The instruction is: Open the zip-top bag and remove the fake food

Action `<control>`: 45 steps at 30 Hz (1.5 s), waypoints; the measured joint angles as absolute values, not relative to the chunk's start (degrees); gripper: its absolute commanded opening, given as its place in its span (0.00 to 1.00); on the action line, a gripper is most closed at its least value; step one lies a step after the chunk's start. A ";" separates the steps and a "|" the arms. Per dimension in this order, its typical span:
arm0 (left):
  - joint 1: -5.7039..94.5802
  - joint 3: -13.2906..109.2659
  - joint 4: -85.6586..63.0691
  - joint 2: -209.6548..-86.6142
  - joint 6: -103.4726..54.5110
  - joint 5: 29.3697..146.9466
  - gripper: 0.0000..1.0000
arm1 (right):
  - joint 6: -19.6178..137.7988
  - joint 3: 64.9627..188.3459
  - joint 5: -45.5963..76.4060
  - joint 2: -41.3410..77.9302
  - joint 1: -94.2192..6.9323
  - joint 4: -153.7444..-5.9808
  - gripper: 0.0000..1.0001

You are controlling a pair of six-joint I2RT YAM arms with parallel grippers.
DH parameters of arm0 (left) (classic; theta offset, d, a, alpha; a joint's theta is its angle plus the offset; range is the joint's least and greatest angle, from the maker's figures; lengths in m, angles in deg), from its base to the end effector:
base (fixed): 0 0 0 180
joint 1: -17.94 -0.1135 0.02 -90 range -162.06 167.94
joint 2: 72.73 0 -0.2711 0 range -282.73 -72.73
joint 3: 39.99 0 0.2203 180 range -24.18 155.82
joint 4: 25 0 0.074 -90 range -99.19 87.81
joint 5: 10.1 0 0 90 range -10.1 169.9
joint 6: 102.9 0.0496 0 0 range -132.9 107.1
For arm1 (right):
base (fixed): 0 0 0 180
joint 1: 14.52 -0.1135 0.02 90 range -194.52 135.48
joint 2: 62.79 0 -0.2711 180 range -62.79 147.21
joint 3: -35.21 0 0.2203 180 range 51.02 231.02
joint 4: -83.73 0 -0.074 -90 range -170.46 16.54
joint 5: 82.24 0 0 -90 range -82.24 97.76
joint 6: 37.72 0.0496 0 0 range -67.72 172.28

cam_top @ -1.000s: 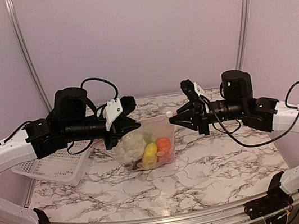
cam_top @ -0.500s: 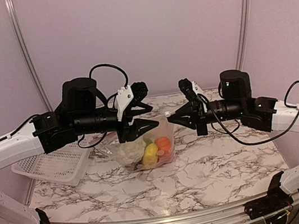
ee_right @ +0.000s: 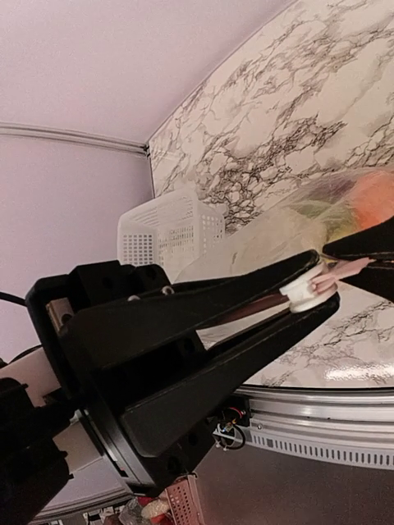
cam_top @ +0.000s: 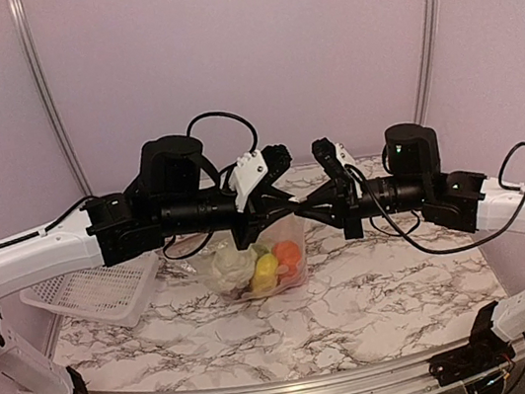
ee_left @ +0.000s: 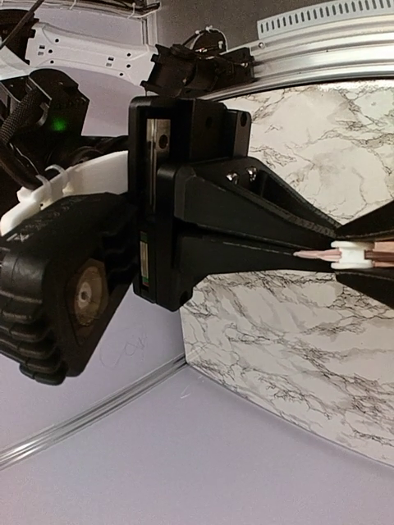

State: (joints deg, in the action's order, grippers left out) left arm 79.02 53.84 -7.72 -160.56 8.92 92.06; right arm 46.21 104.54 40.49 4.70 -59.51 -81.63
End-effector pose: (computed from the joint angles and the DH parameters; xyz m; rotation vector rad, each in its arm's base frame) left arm 0.1596 -0.3105 0.3835 1.3147 1.2501 -0.6793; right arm 0.1573 0.1952 0.3454 -1.1697 1.4589 0.9883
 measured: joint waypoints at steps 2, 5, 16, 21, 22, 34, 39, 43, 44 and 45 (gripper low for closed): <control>79.00 53.82 -7.72 -160.56 8.79 91.65 0.05 | 46.30 104.36 40.04 4.54 -59.57 -81.67 0.00; 78.82 53.05 -8.33 -160.17 8.73 91.40 0.05 | 46.54 103.62 39.05 3.78 -59.68 -81.98 0.00; 75.76 46.86 -9.42 -155.34 8.75 91.40 0.05 | 49.40 100.95 33.54 1.46 -60.01 -83.68 0.00; 74.45 43.56 -9.40 -152.47 8.73 90.49 0.05 | 51.19 99.40 32.60 -0.13 -58.02 -84.25 0.00; 74.12 42.89 -9.38 -151.82 8.70 90.22 0.05 | 51.72 98.94 32.63 -0.70 -57.10 -84.29 0.00; 67.87 34.65 -9.66 -143.40 7.59 88.26 0.04 | 54.34 94.70 29.81 -7.72 -51.77 -83.64 0.00; 64.61 32.81 -9.81 -141.65 7.61 88.04 0.04 | 54.45 94.15 28.04 -9.47 -51.53 -82.50 0.00; 63.57 32.81 -9.95 -141.59 7.66 87.82 0.04 | 54.43 94.15 27.01 -10.08 -51.18 -81.91 0.00; 63.52 32.81 -9.95 -141.59 7.68 87.56 0.04 | 54.41 94.15 26.64 -10.10 -51.12 -81.76 0.00; 63.46 32.81 -9.95 -141.59 7.72 87.34 0.03 | 54.41 94.15 26.40 -10.14 -51.05 -81.65 0.00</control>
